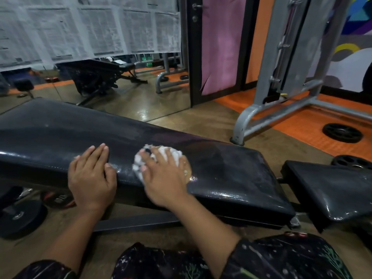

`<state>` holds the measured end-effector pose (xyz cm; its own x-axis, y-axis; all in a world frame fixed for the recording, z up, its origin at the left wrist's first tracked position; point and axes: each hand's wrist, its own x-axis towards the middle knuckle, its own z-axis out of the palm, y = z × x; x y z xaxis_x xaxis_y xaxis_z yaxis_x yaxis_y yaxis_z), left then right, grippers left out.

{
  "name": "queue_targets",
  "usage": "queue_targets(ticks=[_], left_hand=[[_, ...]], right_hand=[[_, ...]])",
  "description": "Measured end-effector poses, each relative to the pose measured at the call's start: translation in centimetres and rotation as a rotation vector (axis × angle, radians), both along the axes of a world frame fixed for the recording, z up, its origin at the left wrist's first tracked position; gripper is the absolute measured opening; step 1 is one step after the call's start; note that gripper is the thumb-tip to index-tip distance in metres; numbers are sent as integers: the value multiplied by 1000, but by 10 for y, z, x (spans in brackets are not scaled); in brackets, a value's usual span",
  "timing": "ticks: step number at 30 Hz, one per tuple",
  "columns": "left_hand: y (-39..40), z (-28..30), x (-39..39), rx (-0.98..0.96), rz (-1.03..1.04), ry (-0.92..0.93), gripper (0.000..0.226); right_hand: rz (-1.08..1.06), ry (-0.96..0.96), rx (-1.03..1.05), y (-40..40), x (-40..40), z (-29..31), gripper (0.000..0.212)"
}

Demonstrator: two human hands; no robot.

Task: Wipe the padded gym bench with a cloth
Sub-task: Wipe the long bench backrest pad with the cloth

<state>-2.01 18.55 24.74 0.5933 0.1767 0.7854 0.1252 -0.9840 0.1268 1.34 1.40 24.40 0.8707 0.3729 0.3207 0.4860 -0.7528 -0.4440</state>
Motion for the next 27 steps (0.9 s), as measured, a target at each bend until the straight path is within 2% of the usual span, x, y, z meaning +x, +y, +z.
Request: queue_targets(ticks=[3, 5, 9, 11, 14, 19, 22, 24, 27], left_hand=[[1, -1, 1, 7, -8, -15, 48], [1, -1, -1, 7, -6, -6, 48], [-1, 4, -5, 50, 12, 66, 48], [-16, 5, -4, 136, -78, 130, 48], [-46, -3, 0, 180, -148, 186, 46], [-45, -16, 5, 140, -164, 117, 44], [-48, -20, 7, 125, -167, 64, 43], [-50, -21, 8, 109, -163, 50, 43], [-50, -21, 9, 117, -159, 35, 43]], right_hand=[[94, -72, -15, -20, -28, -8, 46], [36, -102, -20, -49, -25, -16, 45], [-146, 86, -53, -66, 24, -14, 45], [-120, 146, -38, -46, 39, -3, 46], [-30, 99, -64, -31, 28, 0, 47], [3, -91, -120, -85, -20, -28, 50], [-173, 12, -117, -108, 2, -35, 57], [-275, 83, -83, -93, 27, -25, 59], [-226, 92, -44, -46, 28, -9, 56]])
